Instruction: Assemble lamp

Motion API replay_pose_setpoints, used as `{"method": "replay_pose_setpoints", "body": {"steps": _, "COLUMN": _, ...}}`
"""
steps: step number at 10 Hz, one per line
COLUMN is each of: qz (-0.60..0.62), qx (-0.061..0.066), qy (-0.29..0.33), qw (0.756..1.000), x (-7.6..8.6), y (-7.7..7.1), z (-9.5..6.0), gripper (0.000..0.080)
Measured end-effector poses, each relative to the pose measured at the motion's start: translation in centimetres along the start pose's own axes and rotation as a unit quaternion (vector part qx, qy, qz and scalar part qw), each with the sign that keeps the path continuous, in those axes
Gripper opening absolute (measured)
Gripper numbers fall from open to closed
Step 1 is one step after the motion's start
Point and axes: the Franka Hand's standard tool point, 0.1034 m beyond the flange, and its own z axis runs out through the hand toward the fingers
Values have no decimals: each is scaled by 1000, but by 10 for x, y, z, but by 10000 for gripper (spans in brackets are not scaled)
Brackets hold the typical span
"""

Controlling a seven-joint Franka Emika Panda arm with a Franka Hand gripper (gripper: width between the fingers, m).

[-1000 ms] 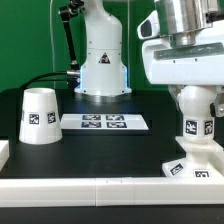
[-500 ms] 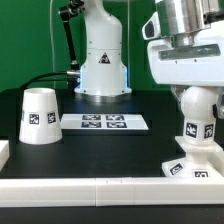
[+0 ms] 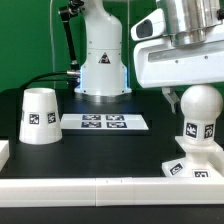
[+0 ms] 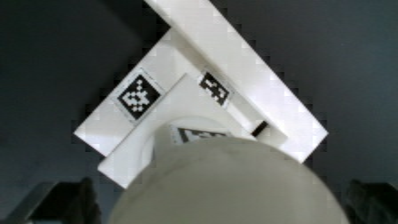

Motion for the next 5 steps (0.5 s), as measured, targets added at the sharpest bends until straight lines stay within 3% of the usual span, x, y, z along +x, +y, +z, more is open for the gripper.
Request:
{"method": "replay_pose_setpoints", "body": {"steps": 3, "qz": -137, "qx": -4, "qy": 1, "qw": 991, "x": 0, "y": 1, "z": 2, "gripper": 698}}
{"method": "replay_pose_setpoints", "body": {"steps": 5, "qz": -296, "qx": -29, "qy": 13, "qw": 955, "x": -2, "y": 0, "z": 2, "gripper": 698}}
